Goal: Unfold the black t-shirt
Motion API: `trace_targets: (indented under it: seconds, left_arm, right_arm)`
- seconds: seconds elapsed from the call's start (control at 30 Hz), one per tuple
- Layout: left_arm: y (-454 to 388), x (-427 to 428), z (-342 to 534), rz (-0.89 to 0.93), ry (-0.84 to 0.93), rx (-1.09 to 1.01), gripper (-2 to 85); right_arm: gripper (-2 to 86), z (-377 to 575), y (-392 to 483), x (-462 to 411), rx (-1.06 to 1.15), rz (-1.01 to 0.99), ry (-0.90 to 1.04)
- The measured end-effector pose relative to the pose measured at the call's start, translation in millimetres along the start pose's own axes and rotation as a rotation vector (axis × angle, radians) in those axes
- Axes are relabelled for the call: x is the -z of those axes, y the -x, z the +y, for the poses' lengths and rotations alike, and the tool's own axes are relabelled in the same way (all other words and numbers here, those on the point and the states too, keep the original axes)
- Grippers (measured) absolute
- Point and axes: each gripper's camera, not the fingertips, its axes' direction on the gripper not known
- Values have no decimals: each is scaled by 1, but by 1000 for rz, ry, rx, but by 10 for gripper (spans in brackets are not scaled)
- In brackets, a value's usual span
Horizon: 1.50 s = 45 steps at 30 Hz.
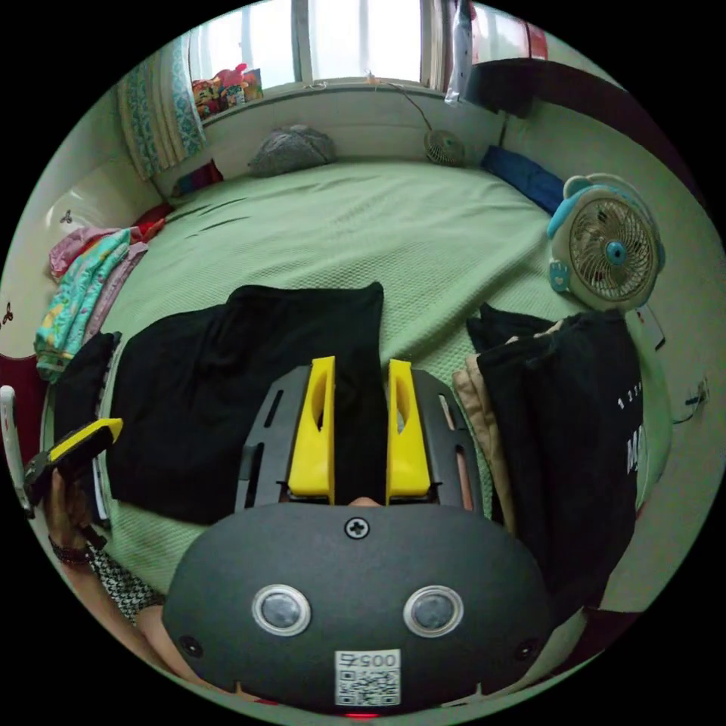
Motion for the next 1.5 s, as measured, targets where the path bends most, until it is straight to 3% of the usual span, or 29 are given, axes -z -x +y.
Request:
trace_targets:
  seconds: [0.33, 0.47, 0.57, 0.7, 0.9, 1.13, 1.3, 1.5]
  left_arm:
    - [7, 3, 11, 41, 44, 40, -7]
    - [4, 5, 16, 35, 52, 35, -6]
    - [0, 9, 22, 47, 49, 28, -7]
    - [-9, 12, 33, 23, 79, 4, -7]
    - [-20, 28, 59, 12, 59, 13, -7]
    - [-31, 55, 98, -23, 8, 41, -7]
    - [-39, 77, 127, 6, -39, 61, -6]
    - [-57, 94, 187, -93, -8, 44, -3]
  right_arm:
    - [121, -41, -4, -54, 35, 70, 40]
    - [72, -37, -15, -79, -1, 51, 137]
    - [0, -23, -11, -70, 22, 69, 89]
    - [-11, 2, -3, -43, 63, 116, 0]
    - [-12, 69, -12, 20, 106, -5, -53]
    - [-13, 212, -30, 78, 193, -119, -24]
    - [-13, 301, -45, 91, 217, -106, 49]
    - [-14, 373, -82, 113, 140, -113, 69]
